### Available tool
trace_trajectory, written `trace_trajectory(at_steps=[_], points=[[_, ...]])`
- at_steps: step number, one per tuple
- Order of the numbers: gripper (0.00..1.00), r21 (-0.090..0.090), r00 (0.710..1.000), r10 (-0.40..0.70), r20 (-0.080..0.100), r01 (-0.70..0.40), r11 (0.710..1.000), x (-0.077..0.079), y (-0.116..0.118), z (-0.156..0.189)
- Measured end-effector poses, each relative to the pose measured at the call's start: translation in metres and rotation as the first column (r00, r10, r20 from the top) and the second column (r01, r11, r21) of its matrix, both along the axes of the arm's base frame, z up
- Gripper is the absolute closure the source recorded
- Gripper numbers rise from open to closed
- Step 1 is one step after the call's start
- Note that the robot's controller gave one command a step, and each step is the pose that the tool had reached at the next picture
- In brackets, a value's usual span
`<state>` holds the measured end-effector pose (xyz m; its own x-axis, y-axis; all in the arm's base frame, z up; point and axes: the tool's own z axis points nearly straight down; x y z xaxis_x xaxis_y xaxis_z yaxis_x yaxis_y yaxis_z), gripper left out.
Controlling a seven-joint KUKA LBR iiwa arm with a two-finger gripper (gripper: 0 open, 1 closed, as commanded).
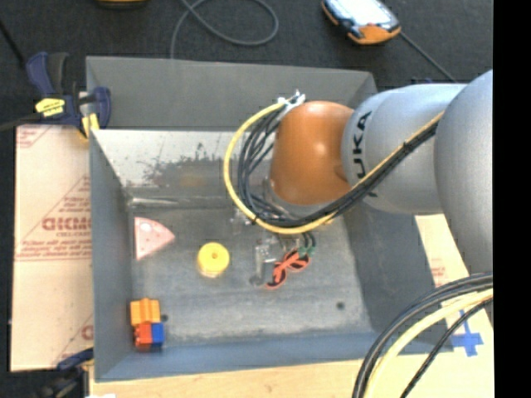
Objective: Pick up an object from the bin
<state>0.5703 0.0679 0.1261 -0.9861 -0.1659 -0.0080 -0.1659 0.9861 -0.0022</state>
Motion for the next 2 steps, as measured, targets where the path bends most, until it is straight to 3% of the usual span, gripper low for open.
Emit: trace_trajectory(at_steps=[1,2], points=[[0.0,0.006,1.0,-0.015,-0.005,0.015,1.0,-0.019,-0.014,-0.025],[0.0,-0.004,0.999,-0.039,-0.006,0.039,0.999,-0.028,-0.02,-0.04]])
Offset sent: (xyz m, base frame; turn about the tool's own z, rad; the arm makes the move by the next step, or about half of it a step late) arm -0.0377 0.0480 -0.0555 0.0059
